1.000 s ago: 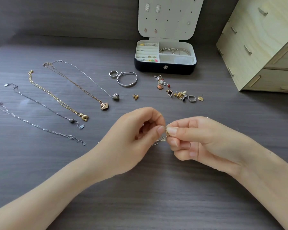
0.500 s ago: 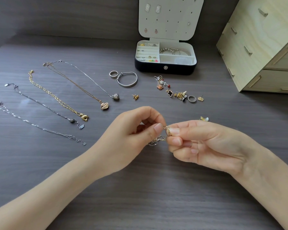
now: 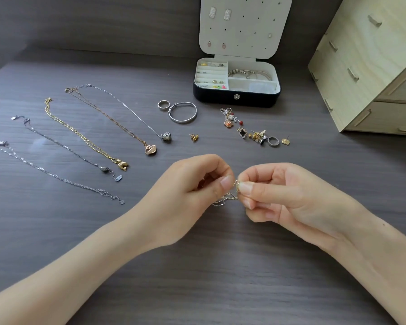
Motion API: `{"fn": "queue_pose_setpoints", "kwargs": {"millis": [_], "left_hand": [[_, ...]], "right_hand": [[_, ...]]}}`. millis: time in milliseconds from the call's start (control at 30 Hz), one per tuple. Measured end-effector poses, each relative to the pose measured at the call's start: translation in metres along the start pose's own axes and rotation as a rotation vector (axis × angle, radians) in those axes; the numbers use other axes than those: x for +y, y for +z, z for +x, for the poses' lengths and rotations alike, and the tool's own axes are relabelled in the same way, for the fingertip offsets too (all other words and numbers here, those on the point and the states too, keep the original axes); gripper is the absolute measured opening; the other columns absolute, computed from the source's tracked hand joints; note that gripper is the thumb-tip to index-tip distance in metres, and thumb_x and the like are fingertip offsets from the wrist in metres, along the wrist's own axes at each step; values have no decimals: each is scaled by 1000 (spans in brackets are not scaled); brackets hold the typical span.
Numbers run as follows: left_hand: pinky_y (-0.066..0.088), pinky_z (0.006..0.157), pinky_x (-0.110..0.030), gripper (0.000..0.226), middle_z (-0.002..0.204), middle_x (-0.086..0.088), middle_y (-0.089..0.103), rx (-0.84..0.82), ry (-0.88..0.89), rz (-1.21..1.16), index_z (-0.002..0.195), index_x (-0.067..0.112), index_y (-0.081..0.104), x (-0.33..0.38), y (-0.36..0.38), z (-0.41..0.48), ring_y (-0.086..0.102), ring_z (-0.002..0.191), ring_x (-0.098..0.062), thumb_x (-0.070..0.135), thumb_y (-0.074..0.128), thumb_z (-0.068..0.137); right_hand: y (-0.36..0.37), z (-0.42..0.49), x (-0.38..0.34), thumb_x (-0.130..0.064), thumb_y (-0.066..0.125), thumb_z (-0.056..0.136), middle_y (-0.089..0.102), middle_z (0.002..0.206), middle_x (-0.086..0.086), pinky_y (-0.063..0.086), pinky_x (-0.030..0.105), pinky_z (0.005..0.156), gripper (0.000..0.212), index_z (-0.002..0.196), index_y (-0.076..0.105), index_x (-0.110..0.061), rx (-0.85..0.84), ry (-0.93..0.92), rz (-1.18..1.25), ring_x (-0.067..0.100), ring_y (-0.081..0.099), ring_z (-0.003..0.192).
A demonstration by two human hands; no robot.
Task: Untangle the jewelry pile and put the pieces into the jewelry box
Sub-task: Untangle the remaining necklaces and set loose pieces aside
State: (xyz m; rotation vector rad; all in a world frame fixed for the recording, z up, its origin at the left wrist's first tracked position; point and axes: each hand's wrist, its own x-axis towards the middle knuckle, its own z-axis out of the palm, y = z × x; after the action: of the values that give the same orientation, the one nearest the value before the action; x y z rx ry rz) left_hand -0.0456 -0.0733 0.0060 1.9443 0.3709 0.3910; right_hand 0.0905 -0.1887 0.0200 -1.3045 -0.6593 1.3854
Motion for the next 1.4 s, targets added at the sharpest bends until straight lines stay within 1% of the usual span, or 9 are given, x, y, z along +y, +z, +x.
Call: {"fn": "queue_pose_setpoints", "kwargs": {"millis": [300, 467, 700, 833, 933, 1067, 1200, 1300, 1400], "left_hand": [[32, 58, -6, 11, 67, 18, 49, 14, 100, 205, 79, 28, 49, -1, 1, 0, 46, 62, 6, 23, 49, 89], [31, 53, -11, 11, 64, 16, 49, 47, -21, -28, 76, 24, 56, 0, -1, 3, 39, 55, 0, 28, 52, 86], [31, 48, -11, 15, 59, 14, 51, 168, -247, -339, 77, 16, 58, 2, -8, 10, 41, 54, -3, 15, 55, 92], [29, 45, -11, 15, 60, 12, 52, 165, -267, -369, 78, 15, 59, 0, -9, 11, 40, 56, -6, 13, 55, 92], [29, 46, -12, 13, 65, 8, 53, 156, -290, -413, 79, 15, 59, 2, -10, 11, 39, 57, -7, 15, 56, 92], [29, 47, -12, 11, 68, 7, 54, 205, -329, -432, 81, 16, 60, 0, -13, 14, 41, 55, -7, 17, 57, 92], [28, 42, -11, 11, 70, 4, 55, 301, -361, -444, 82, 15, 60, -4, -19, 17, 41, 55, -9, 16, 56, 93], [28, 41, -11, 11, 74, 2, 58, 348, -379, -412, 83, 15, 59, -6, -21, 17, 45, 53, -8, 15, 56, 93], [30, 41, -11, 11, 80, 4, 62, 382, -376, -393, 82, 17, 60, -8, -21, 18, 53, 56, -4, 17, 57, 93]], "right_hand": [[4, -2, 2, 6, 56, 86, 52, 53, 6, 31, 17, 42, 18, 69, 59, -1, 51, -17, -150, 12, 37, 48], [3, -1, 0, 3, 56, 87, 52, 54, 5, 31, 18, 42, 16, 72, 59, -2, 100, -16, -148, 11, 38, 48], [0, 0, 0, -4, 56, 89, 54, 57, 1, 31, 18, 43, 15, 74, 59, -5, 152, -65, -169, 12, 35, 53], [1, 2, 4, -12, 61, 90, 59, 65, -9, 39, 18, 53, 15, 75, 61, -16, 278, -273, -542, 6, 46, 52], [6, 8, 7, -25, 58, 88, 66, 90, -8, 48, 29, 69, 10, 79, 59, -27, 284, -430, -705, 19, 56, 71], [4, 22, 13, -29, 49, 89, 64, 98, -12, 43, 23, 84, 14, 98, 59, -29, 308, -501, -882, 6, 54, 92], [-8, 18, 13, -14, 64, 85, 59, 97, -14, 32, 7, 83, 35, 117, 54, -25, 311, -448, -1060, 1, 46, 93], [-15, 15, 9, -17, 72, 79, 56, 94, -14, 30, 4, 79, 40, 116, 55, -24, 348, -411, -1205, 4, 44, 87], [-15, 15, 5, -15, 72, 80, 58, 88, -13, 33, 6, 72, 43, 117, 53, -26, 376, -362, -1147, 8, 50, 84]]}}
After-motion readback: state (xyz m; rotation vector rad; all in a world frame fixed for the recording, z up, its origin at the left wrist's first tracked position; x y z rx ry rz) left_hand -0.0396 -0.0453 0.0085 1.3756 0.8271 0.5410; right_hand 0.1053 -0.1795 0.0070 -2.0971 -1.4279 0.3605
